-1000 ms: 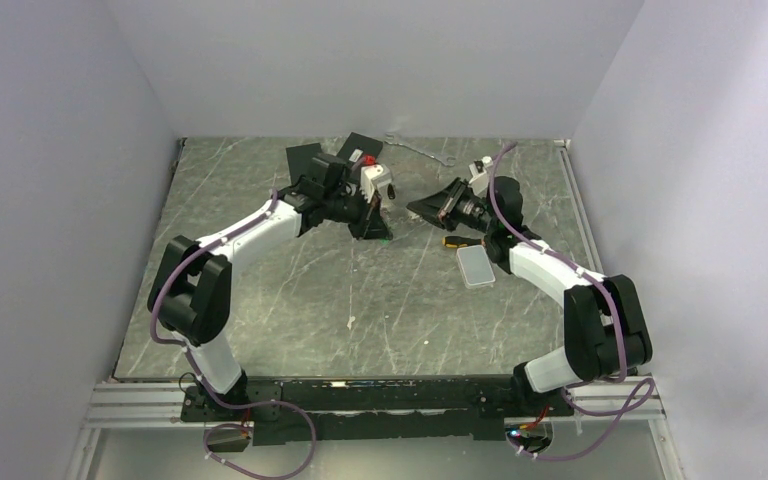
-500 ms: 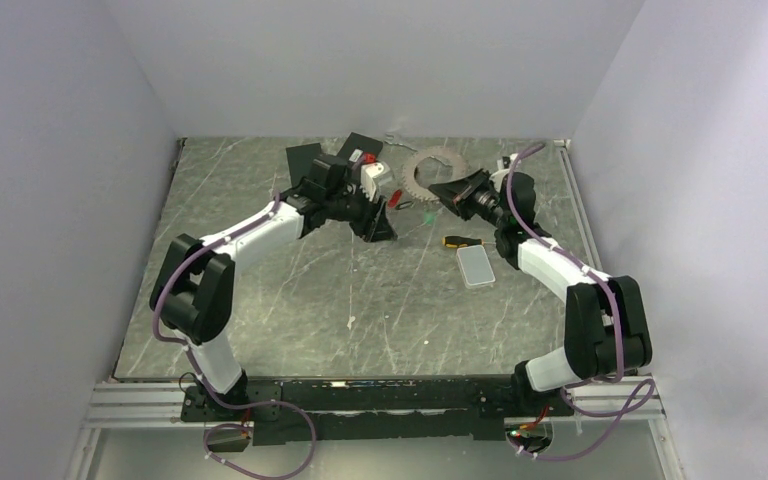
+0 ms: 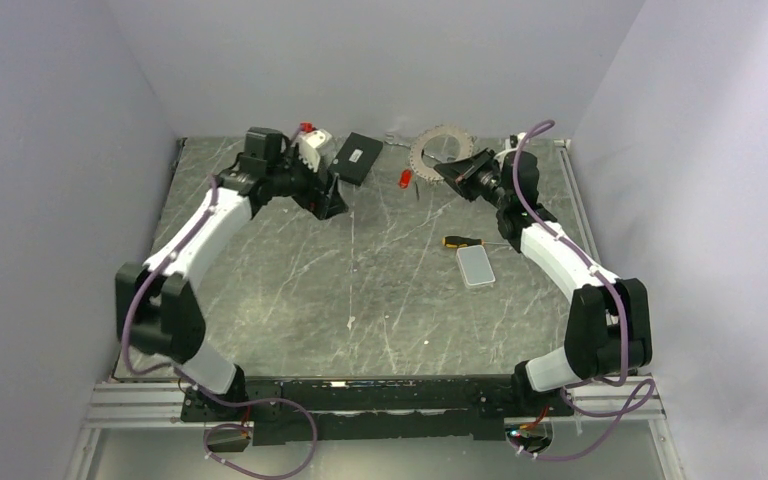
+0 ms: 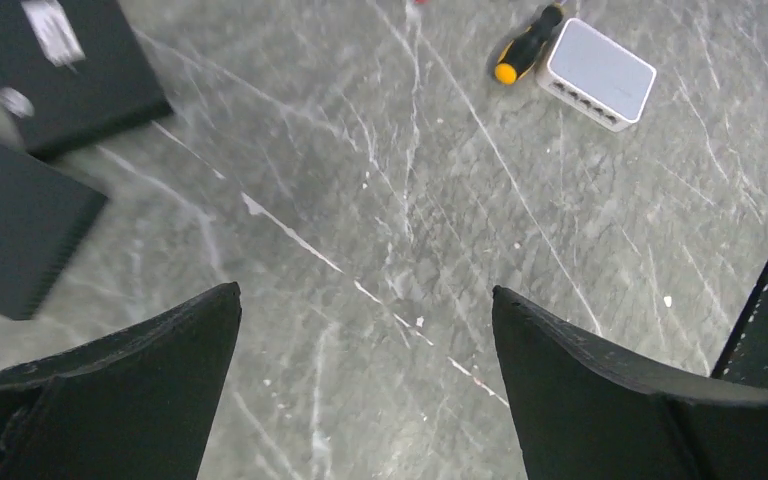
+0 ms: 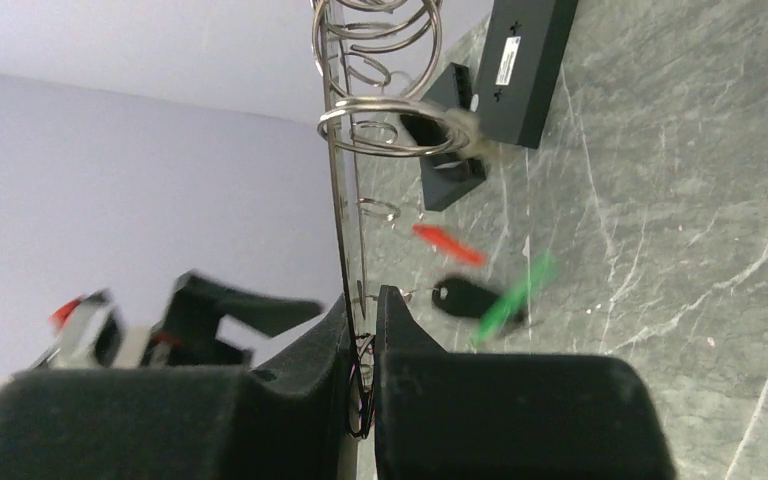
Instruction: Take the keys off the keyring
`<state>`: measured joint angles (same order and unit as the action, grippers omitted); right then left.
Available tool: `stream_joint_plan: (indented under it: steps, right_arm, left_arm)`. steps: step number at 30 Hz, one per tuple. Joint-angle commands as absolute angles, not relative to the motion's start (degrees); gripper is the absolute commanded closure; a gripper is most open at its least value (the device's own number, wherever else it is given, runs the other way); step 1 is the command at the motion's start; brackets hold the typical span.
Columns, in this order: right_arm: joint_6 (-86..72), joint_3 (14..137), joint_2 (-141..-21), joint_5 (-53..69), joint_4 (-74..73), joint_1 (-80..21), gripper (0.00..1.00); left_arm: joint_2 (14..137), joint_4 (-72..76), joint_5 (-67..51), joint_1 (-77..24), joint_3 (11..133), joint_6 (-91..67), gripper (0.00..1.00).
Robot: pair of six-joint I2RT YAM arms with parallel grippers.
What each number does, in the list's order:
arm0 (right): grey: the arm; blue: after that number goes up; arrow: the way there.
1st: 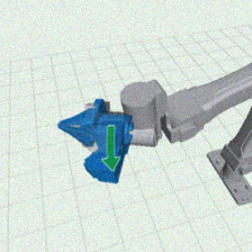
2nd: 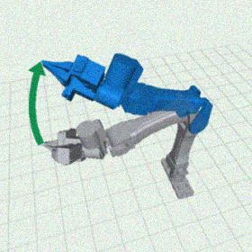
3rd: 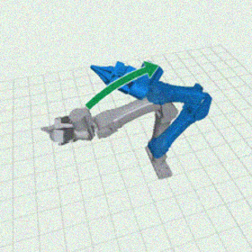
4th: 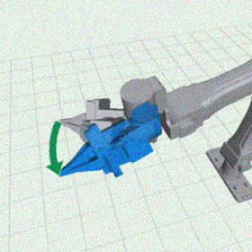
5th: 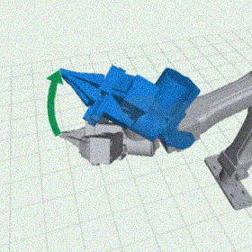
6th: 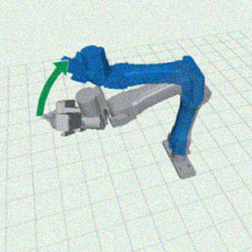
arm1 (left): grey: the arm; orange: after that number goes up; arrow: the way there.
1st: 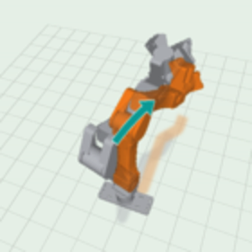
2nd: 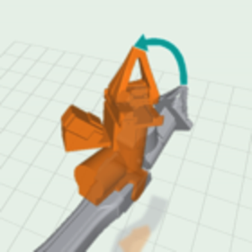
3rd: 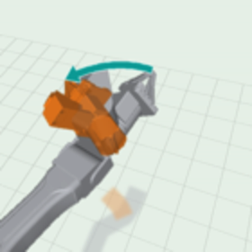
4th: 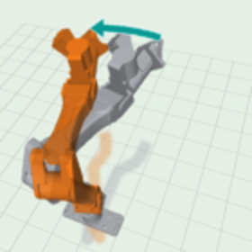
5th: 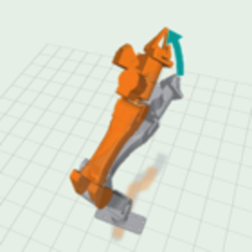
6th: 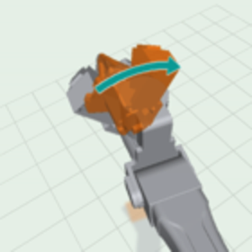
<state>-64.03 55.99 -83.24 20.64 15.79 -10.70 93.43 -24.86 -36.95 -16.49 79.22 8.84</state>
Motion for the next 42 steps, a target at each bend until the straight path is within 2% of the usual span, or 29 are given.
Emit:
stream_joint_plan:
  steps: [1,5,6,8,13,18,29,34,39,42]
  right_arm:
    - [-62.79,60.33,-80.67,18.21,14.87,-10.98,1.0]
    - [-63.28,61.47,-80.12,17.51,13.32,-10.92,1.0]
    - [-63.7,61.55,-80.05,17.49,13.28,-10.96,1.0]
    - [-64.93,61.59,-79.94,17.76,13.63,-10.98,1.0]
    - [-66.51,61.69,-79.15,17.94,13.85,-10.98,1.0]
    - [-67.37,61.01,-78.25,18.63,14.38,-10.89,1.0]
    - [-70.55,61.02,-77.52,22.8,16.0,-10.78,1.0]
    - [-71.68,60.6,-77.41,24.09,16.89,-10.79,1.0]
    - [-72.34,60.3,-77.12,25.16,17.56,-10.76,1.0]
    - [-72.46,60.25,-77.09,25.42,17.73,-10.89,1.0]
  left_arm:
    - [79.62,-18.93,-36.82,-16.44,76.22,16.09,0.01]
    - [77.84,-16.78,-43.77,-18.03,77.2,16.5,0.01]
    - [78.63,-17.26,-44.36,-19.65,78.0,16.74,0.04]
    - [79.6,-14.41,-41.97,-23.4,77.23,15.38,0.07]
    - [80.74,6.66,-36.27,-32.91,68.22,13.76,0.08]
    - [88.29,17.21,-31.94,-37.48,69.38,14.62,0.11]
    - [101.52,29.19,-31.85,-38.22,73.95,14.17,0.29]
    - [104.22,30.95,-30.6,-38.13,75.33,15.64,0.36]
    - [105.34,32.42,-30.39,-37.84,75.63,15.38,0.38]
    - [106.44,32.5,-31.46,-37.87,76.96,15.18,0.45]
